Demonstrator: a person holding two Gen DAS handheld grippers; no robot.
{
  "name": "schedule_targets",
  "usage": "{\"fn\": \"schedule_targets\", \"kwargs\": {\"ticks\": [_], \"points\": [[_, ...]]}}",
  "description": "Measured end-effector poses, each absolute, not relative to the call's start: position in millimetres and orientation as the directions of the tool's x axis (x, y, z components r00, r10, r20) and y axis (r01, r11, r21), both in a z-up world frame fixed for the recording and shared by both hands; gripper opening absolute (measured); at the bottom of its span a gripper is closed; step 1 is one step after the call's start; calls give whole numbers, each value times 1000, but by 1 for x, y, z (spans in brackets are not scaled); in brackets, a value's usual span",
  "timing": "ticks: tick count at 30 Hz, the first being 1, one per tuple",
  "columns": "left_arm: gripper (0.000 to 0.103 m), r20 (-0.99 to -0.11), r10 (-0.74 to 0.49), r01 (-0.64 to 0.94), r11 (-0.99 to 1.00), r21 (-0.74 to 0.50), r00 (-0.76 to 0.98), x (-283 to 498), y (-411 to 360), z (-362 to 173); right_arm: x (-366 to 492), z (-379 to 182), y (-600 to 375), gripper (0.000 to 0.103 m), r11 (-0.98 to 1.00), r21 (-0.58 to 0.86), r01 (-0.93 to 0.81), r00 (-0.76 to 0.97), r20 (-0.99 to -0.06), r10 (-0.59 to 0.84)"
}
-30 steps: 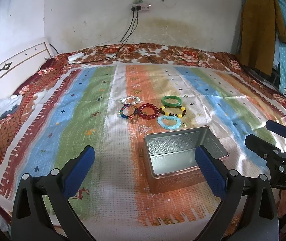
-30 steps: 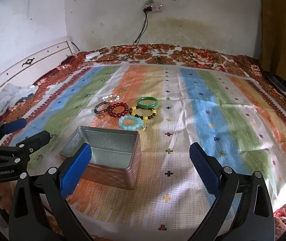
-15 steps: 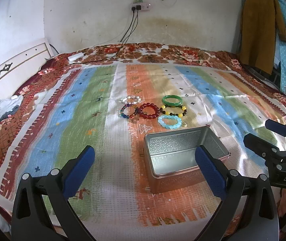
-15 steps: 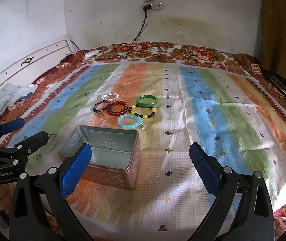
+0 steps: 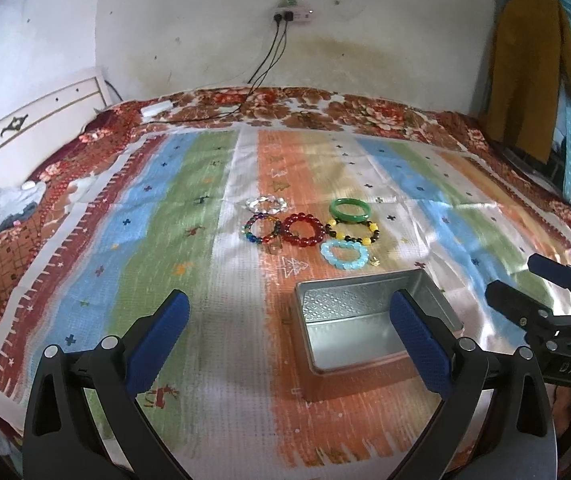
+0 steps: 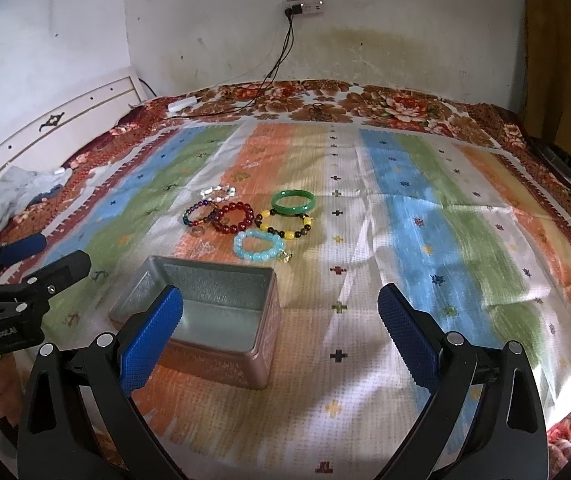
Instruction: Organize jewelry
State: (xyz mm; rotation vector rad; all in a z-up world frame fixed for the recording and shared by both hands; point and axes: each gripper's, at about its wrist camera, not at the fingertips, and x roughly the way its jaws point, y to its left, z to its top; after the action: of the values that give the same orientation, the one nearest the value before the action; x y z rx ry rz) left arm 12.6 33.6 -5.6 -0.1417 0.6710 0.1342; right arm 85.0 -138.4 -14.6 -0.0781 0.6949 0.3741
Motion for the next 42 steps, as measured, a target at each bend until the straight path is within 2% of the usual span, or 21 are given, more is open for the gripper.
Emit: {"fn": "schedule_targets", "kwargs": {"ticks": [42], "points": [[97,-680,96,-172,984,-44,727,126,58,2,182,-3,-122,99,934,90,-345,673,-670,313]]}}
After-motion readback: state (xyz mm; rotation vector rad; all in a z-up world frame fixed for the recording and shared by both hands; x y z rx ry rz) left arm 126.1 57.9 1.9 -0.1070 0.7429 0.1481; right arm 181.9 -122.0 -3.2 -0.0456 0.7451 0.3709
